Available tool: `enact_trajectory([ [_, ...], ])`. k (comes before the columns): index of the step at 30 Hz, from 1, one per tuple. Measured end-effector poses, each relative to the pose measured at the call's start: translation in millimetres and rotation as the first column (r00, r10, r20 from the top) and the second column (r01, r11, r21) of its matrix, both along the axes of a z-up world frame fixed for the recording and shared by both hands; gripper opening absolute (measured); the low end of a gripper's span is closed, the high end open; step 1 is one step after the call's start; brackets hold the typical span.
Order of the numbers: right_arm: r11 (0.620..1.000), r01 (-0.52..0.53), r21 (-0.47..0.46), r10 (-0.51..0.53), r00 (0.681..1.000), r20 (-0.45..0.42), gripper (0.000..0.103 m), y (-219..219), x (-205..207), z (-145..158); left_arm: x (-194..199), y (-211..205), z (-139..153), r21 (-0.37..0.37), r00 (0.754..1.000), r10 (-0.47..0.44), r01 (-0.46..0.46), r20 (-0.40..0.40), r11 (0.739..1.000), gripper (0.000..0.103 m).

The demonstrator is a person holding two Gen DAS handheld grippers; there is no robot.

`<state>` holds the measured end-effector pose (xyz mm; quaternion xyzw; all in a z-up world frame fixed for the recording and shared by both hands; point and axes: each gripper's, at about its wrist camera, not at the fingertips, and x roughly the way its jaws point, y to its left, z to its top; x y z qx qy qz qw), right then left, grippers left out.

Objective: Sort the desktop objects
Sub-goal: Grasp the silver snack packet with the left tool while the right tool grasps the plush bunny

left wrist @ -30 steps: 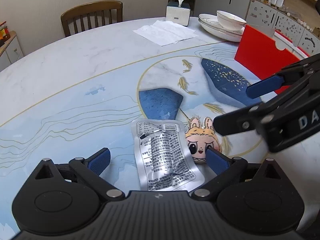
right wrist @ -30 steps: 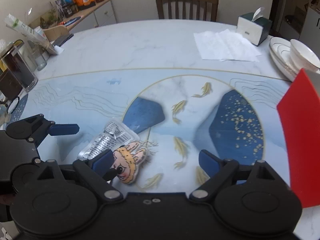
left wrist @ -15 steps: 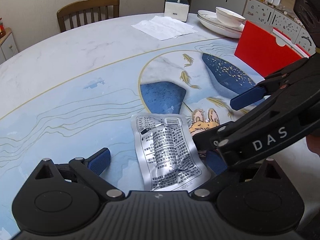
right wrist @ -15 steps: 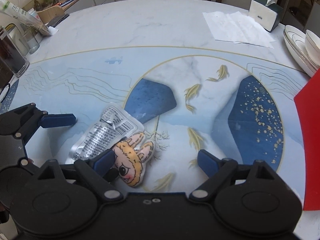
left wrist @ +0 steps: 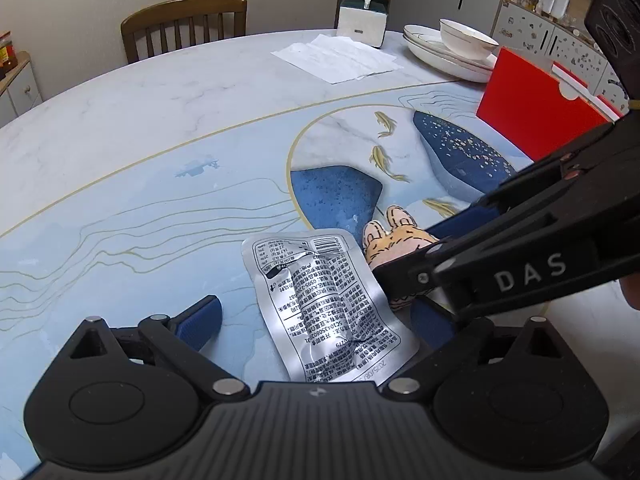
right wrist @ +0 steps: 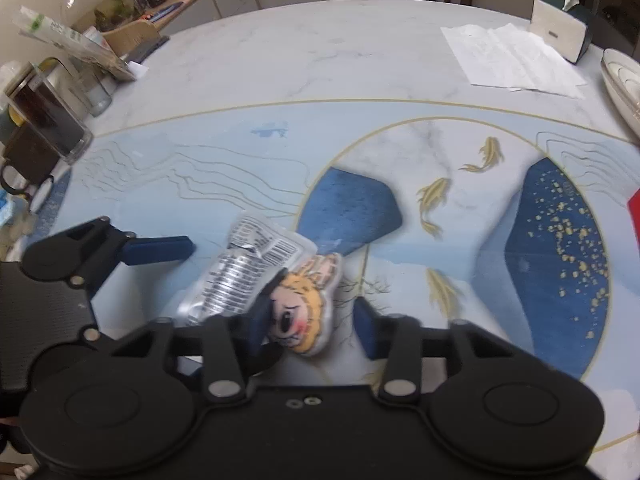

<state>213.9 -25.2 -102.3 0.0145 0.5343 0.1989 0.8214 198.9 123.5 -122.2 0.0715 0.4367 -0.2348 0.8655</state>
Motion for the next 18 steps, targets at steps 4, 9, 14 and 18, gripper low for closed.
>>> enact_trajectory([
  [4,1.000,0.014,-0.010,-0.014,1.000,0.013,0.031,-4.3,-0.6,1.6,1.1,-0.3,1.6,-0.007,1.000,0.006,-0.006,0.004,1.000,0.095],
  [9,0.999,0.048,-0.002,-0.048,0.999,0.015,0.031,-19.1,-0.9,-0.2,1.9,0.0,3.5,-0.016,1.000,0.023,-0.023,0.006,1.000,0.085],
  [14,0.998,0.064,0.004,-0.064,0.998,0.014,0.031,-27.0,-2.9,-1.0,3.6,1.2,5.7,-0.036,0.999,0.048,-0.048,-0.005,0.998,0.071],
  [18,0.998,0.067,0.008,-0.068,0.998,0.015,0.031,-30.7,-5.6,-1.2,4.2,1.3,6.6,-0.049,0.998,0.065,-0.066,-0.017,0.997,0.069],
])
